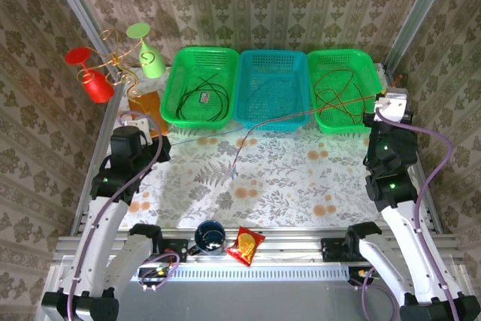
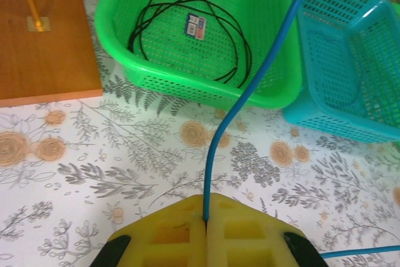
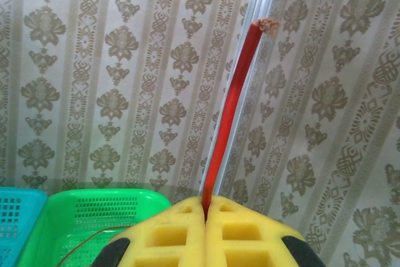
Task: Untangle the cables
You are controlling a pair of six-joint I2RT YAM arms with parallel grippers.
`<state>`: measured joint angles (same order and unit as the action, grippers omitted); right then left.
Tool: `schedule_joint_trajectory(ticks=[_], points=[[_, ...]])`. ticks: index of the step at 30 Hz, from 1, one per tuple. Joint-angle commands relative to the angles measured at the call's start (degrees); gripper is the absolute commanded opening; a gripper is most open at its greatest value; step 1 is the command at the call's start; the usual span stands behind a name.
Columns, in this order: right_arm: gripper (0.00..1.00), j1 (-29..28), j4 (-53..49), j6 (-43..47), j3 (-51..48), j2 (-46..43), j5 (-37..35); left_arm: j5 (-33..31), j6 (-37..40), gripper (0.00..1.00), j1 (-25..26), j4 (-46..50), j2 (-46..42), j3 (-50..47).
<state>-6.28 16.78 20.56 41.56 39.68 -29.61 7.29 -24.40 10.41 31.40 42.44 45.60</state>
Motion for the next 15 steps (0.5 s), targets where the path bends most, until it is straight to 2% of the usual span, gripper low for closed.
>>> schedule_joint_trajectory(ticks=[1,15], points=[[0.00,1.5,3.6,-1.2,2.8,0.8,-5.1,-4.1,0.8,0.00,-1.6,2.8,-1.7,-0.8],[0.00,4.6,2.9,-3.7,3.1,1.4,-5.7,-7.2,0.5,0.00,-4.8,5.6,-5.6,-4.1]])
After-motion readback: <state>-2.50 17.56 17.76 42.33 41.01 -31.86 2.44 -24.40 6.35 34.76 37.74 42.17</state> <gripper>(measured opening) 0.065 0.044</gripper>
